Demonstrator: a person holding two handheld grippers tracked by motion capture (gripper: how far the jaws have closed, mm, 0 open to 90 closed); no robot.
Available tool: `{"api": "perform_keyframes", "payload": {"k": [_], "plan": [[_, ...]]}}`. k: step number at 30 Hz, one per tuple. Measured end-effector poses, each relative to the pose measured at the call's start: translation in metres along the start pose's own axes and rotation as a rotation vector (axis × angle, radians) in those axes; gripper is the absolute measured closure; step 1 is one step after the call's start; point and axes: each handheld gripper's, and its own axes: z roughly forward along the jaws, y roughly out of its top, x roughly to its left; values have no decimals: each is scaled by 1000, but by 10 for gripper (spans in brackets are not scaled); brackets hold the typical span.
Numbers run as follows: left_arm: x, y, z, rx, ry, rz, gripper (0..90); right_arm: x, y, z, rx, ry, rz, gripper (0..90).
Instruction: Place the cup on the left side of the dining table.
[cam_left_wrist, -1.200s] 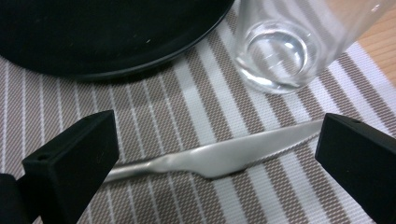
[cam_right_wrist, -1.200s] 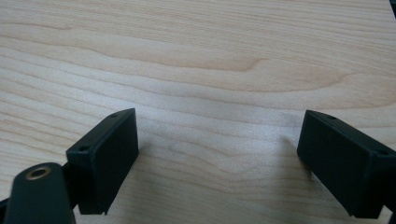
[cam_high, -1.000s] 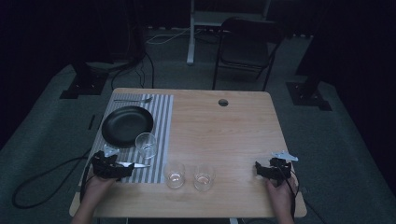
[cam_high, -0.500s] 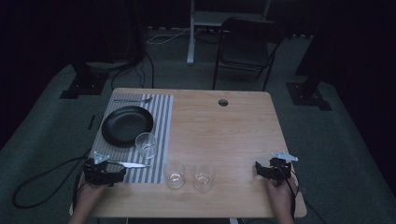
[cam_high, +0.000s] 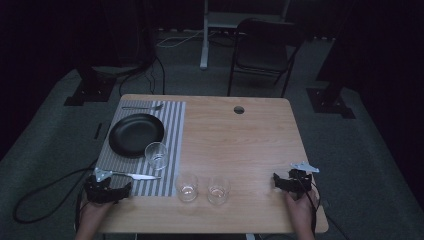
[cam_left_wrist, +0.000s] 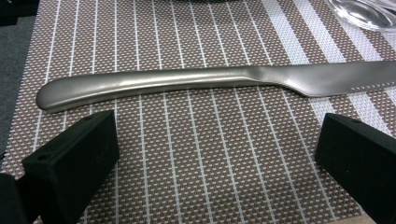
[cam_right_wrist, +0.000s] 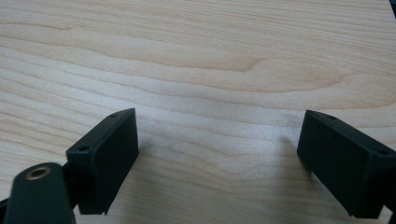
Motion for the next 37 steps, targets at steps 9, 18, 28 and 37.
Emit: {"api": "perform_keyframes", "payload": {"k": [9,18,28,37], "plan": [[-4,-3,-2,2,34,-35,1,0,0,0,0,0,0,122],[-4,-3,-2,1,36,-36,1,0,0,0,0,0,-1,121],[-4,-3,-2,1,35,-35,1,0,0,0,0,0,0,122],[-4,-3,-2,1,35,-35,1,0,0,0,0,0,0,121]]}}
